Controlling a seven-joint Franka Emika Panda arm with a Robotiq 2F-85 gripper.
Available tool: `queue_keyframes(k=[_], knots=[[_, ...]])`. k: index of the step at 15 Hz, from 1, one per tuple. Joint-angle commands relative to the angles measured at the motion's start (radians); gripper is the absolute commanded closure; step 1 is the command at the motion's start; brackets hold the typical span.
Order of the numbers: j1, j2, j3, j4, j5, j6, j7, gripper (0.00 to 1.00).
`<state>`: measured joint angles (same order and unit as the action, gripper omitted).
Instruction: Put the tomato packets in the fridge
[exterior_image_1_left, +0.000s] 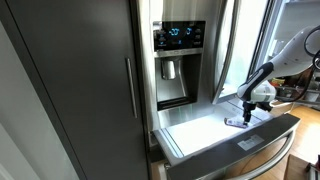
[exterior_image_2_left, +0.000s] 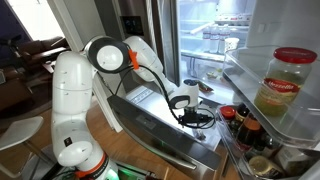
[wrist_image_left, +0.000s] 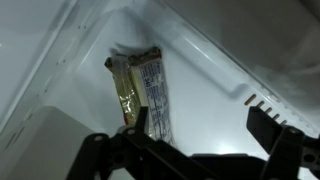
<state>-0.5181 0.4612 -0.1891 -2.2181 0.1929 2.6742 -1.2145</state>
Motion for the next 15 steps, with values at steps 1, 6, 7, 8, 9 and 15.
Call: queue_keyframes(k=[1,6,7,8,9,15], knots=[[-0.015,0.081,0.035,0.067,-0.039,0.050,-0.009,0.00],[-0.008,0.146,0.031,0.123,-0.116,0.074,0.010,0.00],[-0.013,0.155,0.035,0.131,-0.122,0.071,0.009,0.00],[-0.023,0.163,0.047,0.137,-0.120,0.074,0.003,0.00],[-0.024,0.170,0.048,0.141,-0.125,0.079,0.003,0.04],[-0.051,0.192,0.075,0.156,-0.127,0.097,-0.014,0.55]])
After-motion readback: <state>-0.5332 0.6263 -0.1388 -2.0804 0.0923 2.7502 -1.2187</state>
